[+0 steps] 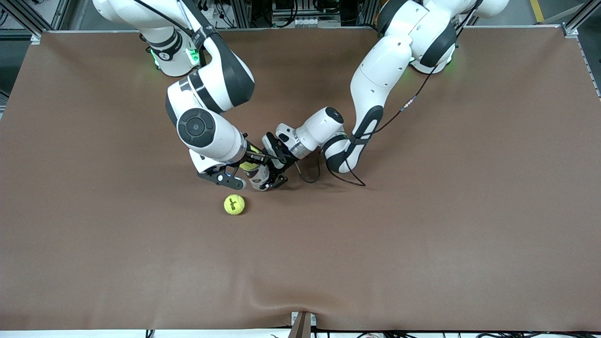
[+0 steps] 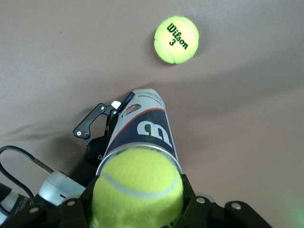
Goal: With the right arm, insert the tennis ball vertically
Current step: 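Carry the ball with the right gripper over the tube opening, then open the right gripper to drop the ball into the tube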
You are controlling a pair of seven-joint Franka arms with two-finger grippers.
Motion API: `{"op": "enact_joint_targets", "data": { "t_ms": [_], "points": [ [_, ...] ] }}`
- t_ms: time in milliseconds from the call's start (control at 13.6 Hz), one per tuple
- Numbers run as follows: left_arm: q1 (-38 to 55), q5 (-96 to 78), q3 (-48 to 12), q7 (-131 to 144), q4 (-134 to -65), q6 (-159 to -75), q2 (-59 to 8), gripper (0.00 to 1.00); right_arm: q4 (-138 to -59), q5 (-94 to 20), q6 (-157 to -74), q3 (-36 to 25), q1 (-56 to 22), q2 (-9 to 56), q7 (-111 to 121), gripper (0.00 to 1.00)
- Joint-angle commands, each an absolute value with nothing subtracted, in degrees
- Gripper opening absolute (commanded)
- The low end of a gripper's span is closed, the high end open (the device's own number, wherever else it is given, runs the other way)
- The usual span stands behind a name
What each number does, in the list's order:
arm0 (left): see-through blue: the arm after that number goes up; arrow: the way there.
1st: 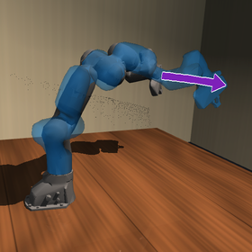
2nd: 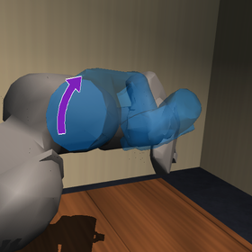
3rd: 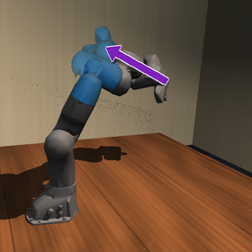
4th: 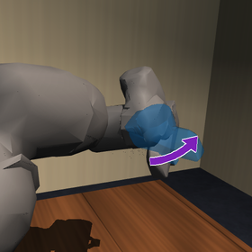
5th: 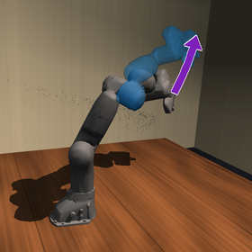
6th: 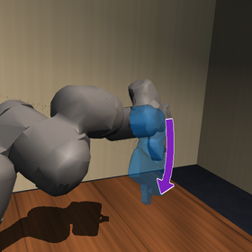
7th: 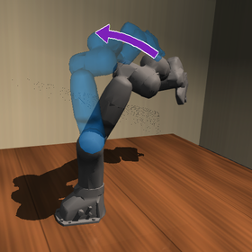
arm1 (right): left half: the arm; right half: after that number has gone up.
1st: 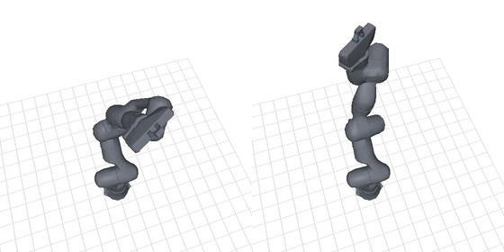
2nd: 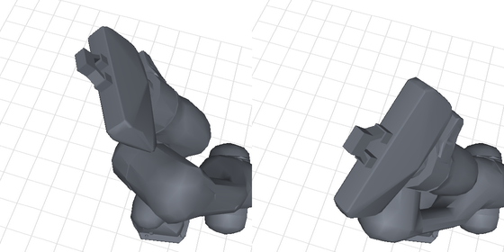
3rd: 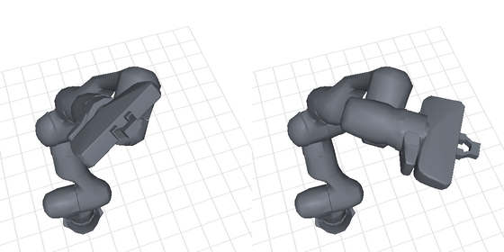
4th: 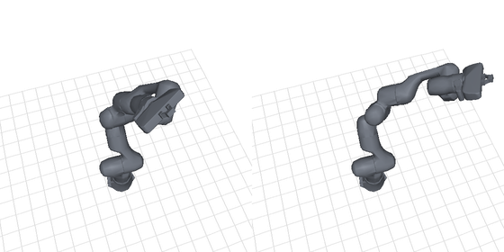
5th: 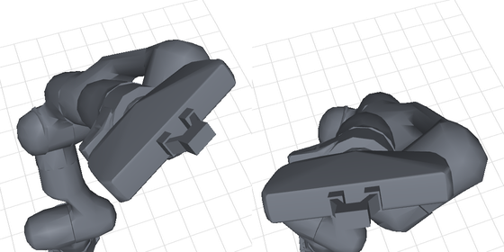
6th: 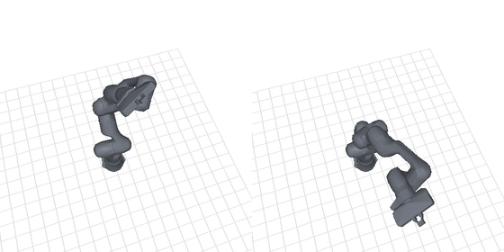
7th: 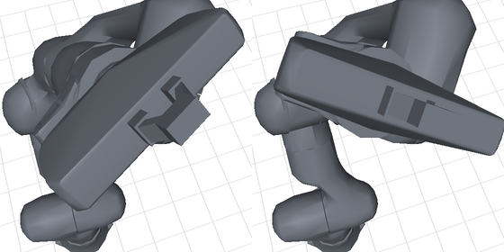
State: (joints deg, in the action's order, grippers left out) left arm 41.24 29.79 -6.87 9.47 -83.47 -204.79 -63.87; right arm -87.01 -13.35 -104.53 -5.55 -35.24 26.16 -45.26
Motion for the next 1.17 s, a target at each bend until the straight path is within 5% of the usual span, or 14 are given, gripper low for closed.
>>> {"op": "enact_joint_targets", "data": {
  "t_ms": [0,73,1100],
  "points": [
    [40.3,31.3,-6.4,10.5,-86.3,-203.6,-62.7,0.77,-87.2,-14.5,-104.9,-5.8,-35.1,25.9,-46.0,0.81],
    [40.3,31.3,-6.4,10.5,-86.3,-203.6,-62.7,0.77,-87.3,-14.5,-104.9,-5.8,-35.2,25.9,-46.1,1.0],
    [40.2,31.3,-6.5,10.6,-86.2,-203.6,-62.6,0.77,-85.6,-14.1,-96.9,-6.2,-28.1,22.5,-41.0,1.0]
  ]
}}
